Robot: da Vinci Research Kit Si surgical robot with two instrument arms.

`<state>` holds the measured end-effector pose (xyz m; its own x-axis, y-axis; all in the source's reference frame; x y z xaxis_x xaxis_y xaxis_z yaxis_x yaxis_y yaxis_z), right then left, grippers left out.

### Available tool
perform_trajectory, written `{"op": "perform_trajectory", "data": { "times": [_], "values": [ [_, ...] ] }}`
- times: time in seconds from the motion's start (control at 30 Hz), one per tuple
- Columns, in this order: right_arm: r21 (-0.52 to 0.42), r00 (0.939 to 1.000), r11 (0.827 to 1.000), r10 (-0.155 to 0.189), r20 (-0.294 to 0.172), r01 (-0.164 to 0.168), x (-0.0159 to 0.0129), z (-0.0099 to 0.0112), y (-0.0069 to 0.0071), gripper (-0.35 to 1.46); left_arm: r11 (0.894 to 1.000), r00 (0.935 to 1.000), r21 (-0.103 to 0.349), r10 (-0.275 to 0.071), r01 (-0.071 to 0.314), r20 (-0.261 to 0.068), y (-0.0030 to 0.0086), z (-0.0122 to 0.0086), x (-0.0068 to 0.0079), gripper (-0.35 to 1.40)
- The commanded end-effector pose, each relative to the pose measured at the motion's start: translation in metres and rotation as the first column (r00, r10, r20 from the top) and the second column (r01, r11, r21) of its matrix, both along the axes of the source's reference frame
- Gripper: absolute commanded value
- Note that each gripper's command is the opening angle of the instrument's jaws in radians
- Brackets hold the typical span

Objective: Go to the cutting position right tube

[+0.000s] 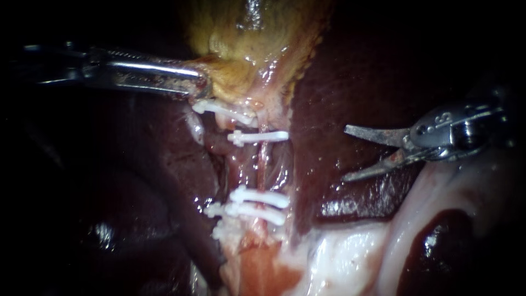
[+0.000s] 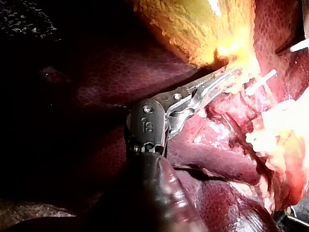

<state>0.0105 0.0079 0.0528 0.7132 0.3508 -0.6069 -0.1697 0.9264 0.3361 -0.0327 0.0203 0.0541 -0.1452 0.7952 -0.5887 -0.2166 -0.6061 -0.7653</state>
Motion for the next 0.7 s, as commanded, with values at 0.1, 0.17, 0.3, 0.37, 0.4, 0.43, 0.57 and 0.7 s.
{"op": "perform_trajectory", "data": {
  "times": [0.1,0.17,0.3,0.37,0.4,0.43,0.57,0.7],
  "values": [
    [0.000,1.0000,1.000,0.000,0.000,0.000,0.0000,0.0000,0.0000,1.43,1.000,1.0000,0.009,0.000,0.000,0.002,0.0012,-0.0015,0.0018,-0.35],
    [0.000,1.0000,1.000,0.000,0.000,0.000,0.0000,0.0000,0.0000,1.43,1.000,0.9999,0.014,-0.010,0.010,-0.004,0.0020,-0.0024,0.0030,-0.35],
    [0.001,1.0000,1.000,-0.001,0.003,0.001,0.0001,0.0000,0.0000,1.43,0.999,0.9994,0.008,-0.035,0.035,-0.002,0.0033,-0.0044,0.0052,-0.35],
    [0.001,1.0000,1.000,-0.001,0.003,0.001,0.0001,0.0000,0.0001,1.43,0.999,0.9991,0.005,-0.043,0.043,0.002,0.0036,-0.0052,0.0060,-0.35],
    [0.001,1.0000,1.000,0.000,0.003,0.000,0.0002,0.0000,0.0001,1.43,0.999,0.9990,0.006,-0.046,0.046,0.000,0.0037,-0.0054,0.0062,-0.35],
    [0.002,1.0000,1.000,0.000,0.003,0.000,0.0002,-0.0001,0.0001,1.43,0.999,0.9989,0.007,-0.046,0.046,-0.001,0.0037,-0.0056,0.0063,-0.35],
    [0.013,1.0000,1.000,0.002,-0.003,-0.002,0.0011,-0.0003,0.0006,1.43,0.999,0.9988,0.005,-0.048,0.048,-0.003,0.0035,-0.0056,0.0060,-0.35],
    [0.088,0.9992,0.996,0.014,-0.037,-0.010,0.0029,-0.0004,0.0010,1.43,0.999,0.9988,0.005,-0.049,0.049,-0.003,0.0034,-0.0056,0.0059,-0.35]
  ]
}}
